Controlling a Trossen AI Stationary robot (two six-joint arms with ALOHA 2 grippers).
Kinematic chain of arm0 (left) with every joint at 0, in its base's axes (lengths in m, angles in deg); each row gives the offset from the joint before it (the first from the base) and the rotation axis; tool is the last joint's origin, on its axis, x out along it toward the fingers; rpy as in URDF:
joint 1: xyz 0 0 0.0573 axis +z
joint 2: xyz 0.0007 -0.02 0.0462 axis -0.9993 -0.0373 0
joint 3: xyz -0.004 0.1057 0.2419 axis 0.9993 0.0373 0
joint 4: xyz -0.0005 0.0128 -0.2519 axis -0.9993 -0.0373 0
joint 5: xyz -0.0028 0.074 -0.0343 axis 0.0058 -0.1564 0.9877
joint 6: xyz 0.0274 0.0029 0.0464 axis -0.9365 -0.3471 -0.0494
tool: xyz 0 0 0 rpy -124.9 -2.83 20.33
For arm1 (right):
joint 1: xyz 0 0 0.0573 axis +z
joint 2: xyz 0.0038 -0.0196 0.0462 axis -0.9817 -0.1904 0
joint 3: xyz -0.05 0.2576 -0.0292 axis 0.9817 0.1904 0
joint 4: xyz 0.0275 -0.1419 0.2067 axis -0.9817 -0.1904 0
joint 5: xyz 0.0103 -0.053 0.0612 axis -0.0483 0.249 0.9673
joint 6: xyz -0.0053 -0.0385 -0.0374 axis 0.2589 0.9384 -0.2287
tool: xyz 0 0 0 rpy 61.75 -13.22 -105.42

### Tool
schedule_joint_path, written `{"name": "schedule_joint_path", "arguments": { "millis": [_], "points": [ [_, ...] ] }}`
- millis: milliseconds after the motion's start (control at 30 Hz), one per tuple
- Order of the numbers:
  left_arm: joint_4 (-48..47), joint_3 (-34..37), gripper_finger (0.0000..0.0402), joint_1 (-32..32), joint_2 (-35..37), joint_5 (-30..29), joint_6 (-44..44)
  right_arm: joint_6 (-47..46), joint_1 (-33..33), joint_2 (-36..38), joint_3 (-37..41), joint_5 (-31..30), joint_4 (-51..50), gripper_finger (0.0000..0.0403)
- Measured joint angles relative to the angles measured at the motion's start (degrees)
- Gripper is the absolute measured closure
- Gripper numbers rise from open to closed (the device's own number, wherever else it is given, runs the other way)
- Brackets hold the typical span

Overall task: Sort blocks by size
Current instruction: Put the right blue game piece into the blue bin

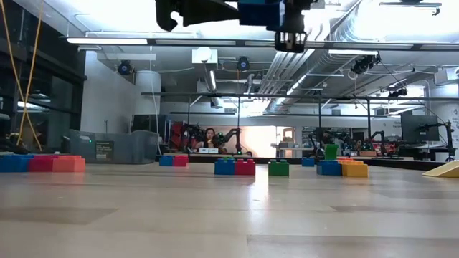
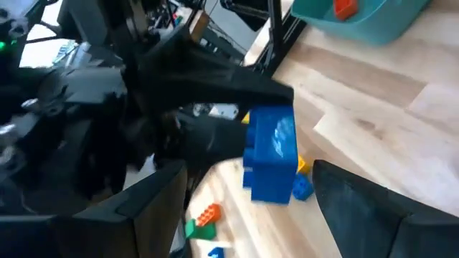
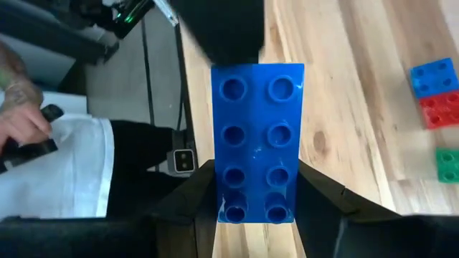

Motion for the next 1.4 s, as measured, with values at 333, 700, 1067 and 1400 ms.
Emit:
{"name": "schedule_joint_path", "arguments": {
  "millis": [333,700,1067,1400],
  "points": [
    [2.3,0.0,0.0121,-1.4,-0.3,0.5,4.6,2.6,0.4,-3.7,-5.5,2.1,-1.0,0.0266],
    [2.4,0.0,0.0324,-2.2,-0.3,2.7,8.2,2.6,0.4,-3.5,-5.8,2.5,-0.9,0.0266],
    [2.3,0.0,0.0344,-2.2,0.4,0.5,11.1,-0.4,0.5,-3.4,-7.6,4.3,0.3,0.0188],
    [-14.7,0.3,0.0344,-0.3,5.9,-9.6,15.8,5.6,-4.7,-2.9,-16.5,4.3,-11.9,0.0148]
  ]
}}
